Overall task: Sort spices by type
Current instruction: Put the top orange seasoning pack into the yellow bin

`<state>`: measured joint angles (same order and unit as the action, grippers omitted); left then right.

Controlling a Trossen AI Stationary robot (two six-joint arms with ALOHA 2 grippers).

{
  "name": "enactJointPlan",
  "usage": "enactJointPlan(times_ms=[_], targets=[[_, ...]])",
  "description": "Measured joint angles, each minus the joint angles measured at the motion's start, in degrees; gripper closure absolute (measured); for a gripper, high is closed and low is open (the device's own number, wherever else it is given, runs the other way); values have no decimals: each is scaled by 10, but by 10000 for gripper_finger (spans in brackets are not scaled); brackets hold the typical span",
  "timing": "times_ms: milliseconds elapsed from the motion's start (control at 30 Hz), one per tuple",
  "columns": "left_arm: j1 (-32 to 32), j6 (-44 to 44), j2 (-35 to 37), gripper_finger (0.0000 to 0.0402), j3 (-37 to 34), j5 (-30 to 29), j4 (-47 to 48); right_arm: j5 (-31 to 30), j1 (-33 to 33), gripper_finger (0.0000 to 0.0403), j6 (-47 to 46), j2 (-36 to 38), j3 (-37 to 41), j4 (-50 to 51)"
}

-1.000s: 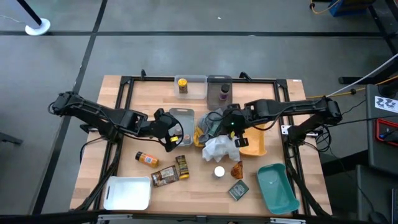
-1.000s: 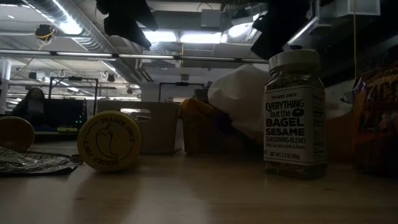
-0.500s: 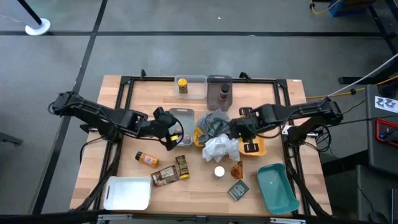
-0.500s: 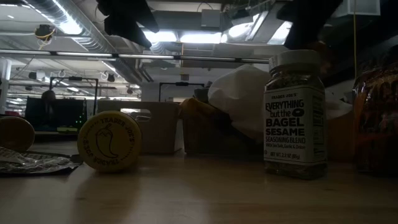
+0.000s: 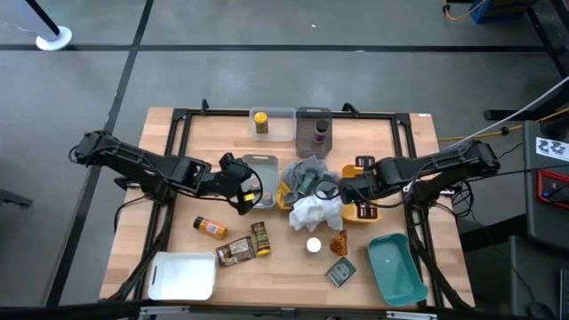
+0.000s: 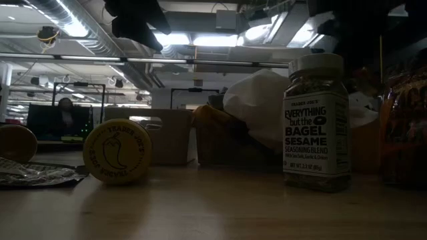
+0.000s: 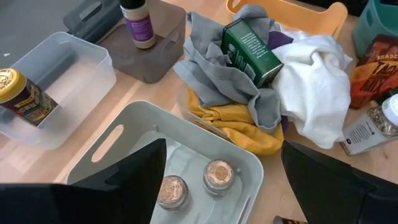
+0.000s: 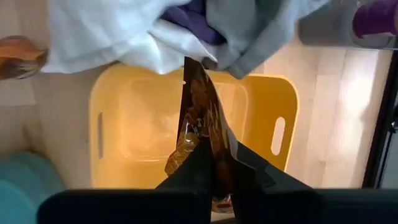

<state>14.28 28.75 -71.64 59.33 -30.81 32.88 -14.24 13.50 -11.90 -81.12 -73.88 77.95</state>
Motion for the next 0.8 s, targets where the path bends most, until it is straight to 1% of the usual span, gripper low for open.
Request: enactJointPlan(times_ms=[167,233,400,500,633,800], targets=[[0,0,0,100,0,0,-13,-22,0,388,1,38,61,-52],[0,0,0,100,0,0,-21,-27,0,388,1,49,90,-72],[0,0,0,100,0,0,-25,-32,0,365,1,67,168,-135],[0,0,0,100,0,0,-25,-31,0,360,1,68,202,-166],[0,3,0,100,0,0,-25,-31,0,368,1,68,227,-190],[0,13,0,100,0,0,-25,-31,0,375,2,68,230,-199]])
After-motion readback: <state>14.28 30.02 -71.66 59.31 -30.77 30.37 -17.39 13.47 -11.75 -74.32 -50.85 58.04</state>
